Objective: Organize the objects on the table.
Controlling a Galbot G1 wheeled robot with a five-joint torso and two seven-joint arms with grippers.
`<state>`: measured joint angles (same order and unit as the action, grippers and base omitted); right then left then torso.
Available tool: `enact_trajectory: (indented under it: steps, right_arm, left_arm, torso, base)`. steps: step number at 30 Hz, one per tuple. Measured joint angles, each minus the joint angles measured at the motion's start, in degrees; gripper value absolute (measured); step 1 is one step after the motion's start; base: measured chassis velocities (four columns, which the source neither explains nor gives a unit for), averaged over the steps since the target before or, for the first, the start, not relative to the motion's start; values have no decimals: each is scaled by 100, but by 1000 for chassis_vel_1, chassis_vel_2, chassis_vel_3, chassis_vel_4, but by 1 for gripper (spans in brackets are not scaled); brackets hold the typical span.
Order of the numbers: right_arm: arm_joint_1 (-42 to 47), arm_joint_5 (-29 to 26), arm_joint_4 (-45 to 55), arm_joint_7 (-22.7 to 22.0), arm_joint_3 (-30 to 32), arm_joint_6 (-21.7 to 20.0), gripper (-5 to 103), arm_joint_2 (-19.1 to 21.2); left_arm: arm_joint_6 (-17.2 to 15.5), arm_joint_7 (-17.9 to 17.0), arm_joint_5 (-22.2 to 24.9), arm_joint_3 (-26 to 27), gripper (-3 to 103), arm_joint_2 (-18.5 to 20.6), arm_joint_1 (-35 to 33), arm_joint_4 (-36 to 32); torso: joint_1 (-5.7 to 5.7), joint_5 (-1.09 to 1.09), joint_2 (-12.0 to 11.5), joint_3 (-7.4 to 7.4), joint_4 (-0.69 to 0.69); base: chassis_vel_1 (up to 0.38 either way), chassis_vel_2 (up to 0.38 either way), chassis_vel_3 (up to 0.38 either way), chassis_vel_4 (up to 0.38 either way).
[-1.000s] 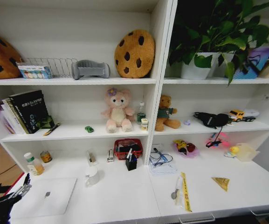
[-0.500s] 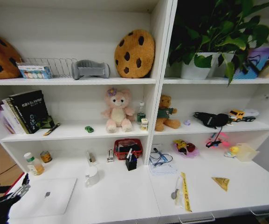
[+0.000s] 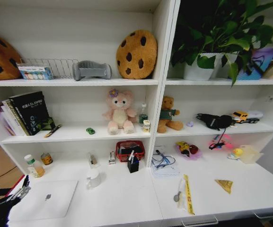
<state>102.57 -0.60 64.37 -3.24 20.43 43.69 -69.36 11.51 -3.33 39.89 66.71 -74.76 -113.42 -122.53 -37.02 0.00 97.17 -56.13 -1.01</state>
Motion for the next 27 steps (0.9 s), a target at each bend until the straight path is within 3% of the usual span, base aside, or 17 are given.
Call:
enact_trajectory:
  steps: [17, 27]
  right_arm:
    - [-1432, -278, -1352, 77, -227, 7, 30, 64]
    - [-1847, -303, -1808, 127, -334, -60, 30, 51]
  left_arm:
    - [-59, -13, -53, 32, 100, 48, -22, -46]
    - [-80, -19, -78, 27, 100, 45, -22, -69]
  torso:
    - [0, 0, 0, 0, 1]
    - [0, 0, 0, 0, -1]
  base:
    - [0, 0, 0, 0]
    - [0, 0, 0, 0]
